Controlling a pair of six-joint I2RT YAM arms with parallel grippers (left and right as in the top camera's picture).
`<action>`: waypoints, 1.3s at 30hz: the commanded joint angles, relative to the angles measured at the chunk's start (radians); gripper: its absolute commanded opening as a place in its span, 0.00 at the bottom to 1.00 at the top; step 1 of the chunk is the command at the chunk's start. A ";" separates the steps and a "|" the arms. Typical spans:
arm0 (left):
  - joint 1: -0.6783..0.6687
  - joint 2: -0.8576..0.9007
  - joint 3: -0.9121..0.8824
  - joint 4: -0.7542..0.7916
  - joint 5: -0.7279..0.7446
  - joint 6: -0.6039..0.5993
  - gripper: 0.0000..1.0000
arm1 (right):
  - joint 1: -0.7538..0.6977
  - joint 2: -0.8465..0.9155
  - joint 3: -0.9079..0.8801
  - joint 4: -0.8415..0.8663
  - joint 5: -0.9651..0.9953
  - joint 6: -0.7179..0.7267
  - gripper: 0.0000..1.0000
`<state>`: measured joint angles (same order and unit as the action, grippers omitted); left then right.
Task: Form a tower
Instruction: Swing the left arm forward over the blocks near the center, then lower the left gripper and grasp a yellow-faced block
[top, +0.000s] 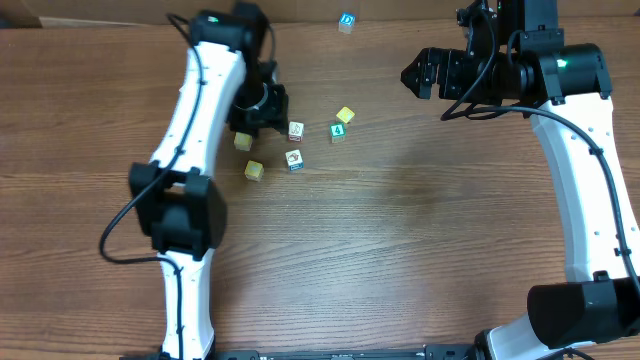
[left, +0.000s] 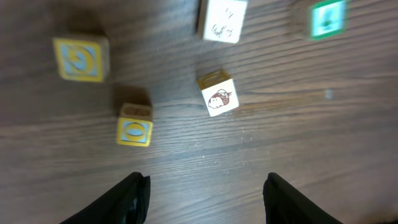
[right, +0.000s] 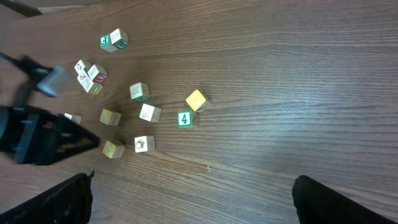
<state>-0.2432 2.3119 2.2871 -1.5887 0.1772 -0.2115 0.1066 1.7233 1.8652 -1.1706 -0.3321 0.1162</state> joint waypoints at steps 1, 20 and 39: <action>-0.036 0.057 0.023 -0.007 -0.067 -0.131 0.57 | 0.006 -0.010 0.012 0.003 0.006 0.000 1.00; -0.116 0.204 0.018 0.013 -0.195 -0.266 0.53 | 0.006 -0.010 0.012 0.003 0.006 0.000 1.00; -0.138 0.204 0.004 0.093 -0.203 -0.301 0.38 | 0.006 -0.010 0.012 0.003 0.006 0.000 1.00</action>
<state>-0.3656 2.5080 2.2875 -1.5040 -0.0109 -0.4999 0.1062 1.7233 1.8652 -1.1706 -0.3325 0.1154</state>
